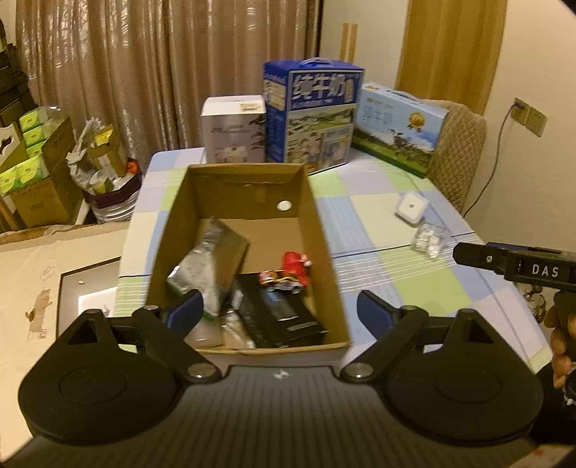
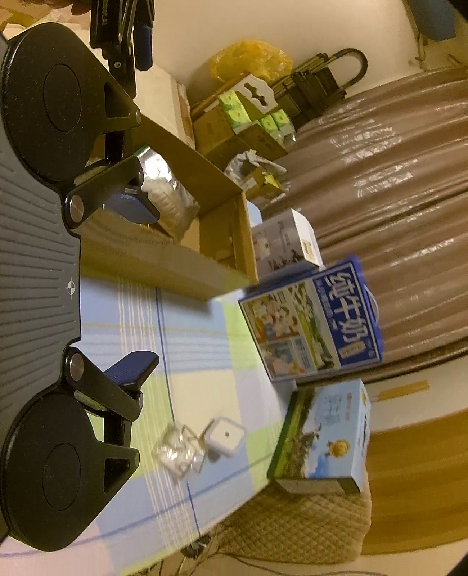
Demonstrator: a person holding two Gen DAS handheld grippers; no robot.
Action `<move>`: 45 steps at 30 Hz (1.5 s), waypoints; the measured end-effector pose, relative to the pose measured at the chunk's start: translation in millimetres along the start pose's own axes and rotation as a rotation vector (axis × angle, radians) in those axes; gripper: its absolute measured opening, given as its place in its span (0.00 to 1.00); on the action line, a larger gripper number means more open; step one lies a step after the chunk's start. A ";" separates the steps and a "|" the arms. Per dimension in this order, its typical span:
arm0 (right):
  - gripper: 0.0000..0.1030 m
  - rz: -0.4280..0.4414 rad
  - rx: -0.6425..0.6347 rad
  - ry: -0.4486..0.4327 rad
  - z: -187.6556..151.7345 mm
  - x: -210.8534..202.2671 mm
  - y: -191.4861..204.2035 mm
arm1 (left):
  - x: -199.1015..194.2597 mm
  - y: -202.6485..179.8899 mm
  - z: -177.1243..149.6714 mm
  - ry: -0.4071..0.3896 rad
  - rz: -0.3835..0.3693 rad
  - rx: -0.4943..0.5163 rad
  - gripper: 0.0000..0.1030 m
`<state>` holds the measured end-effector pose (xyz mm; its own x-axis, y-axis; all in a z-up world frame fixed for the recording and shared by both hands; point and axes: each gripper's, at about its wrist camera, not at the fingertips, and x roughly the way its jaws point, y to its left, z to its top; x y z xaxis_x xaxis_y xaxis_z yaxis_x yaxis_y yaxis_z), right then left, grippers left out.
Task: Organize objects
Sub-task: 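Withdraw both tools from the box toward the clear dish and night light, then grasp the clear plastic soap dish with the right tool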
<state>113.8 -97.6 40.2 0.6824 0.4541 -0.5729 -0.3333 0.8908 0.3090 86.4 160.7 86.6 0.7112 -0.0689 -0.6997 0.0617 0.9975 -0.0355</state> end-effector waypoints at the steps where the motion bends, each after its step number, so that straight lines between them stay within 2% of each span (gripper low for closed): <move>1: 0.73 -0.007 0.003 -0.006 -0.8 -5.3 -5.2 | -1.3 -5.7 -0.2 -0.006 -0.003 0.003 0.94; 3: 0.73 -0.019 0.013 -0.014 -2.2 -13.7 -15.4 | -2.9 -16.9 0.2 -0.021 -0.006 0.005 0.99; 12: 0.73 -0.104 0.051 -0.023 -17.5 -46.9 -72.9 | 6.6 -63.4 1.7 -0.037 -0.042 0.002 0.99; 18: 0.73 -0.170 0.119 -0.017 -30.3 -61.8 -116.1 | 20.3 -95.0 4.6 -0.049 -0.074 0.022 0.99; 25: 0.73 -0.210 0.159 -0.018 -36.9 -69.6 -149.2 | 45.2 -126.5 9.0 -0.024 -0.109 0.037 0.99; 35: 0.73 -0.207 0.128 -0.008 -33.3 -50.0 -169.1 | 90.1 -155.2 21.2 -0.008 -0.109 0.045 0.99; 45: 0.73 -0.156 -0.003 0.014 -26.0 6.6 -186.4 | 153.3 -172.1 35.6 0.016 -0.105 0.040 0.99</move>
<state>163.5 -260.1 -40.9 0.7166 0.3107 -0.6244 -0.2264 0.9504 0.2131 209.7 -22.1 10.9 0.6877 -0.1725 -0.7052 0.1638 0.9832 -0.0809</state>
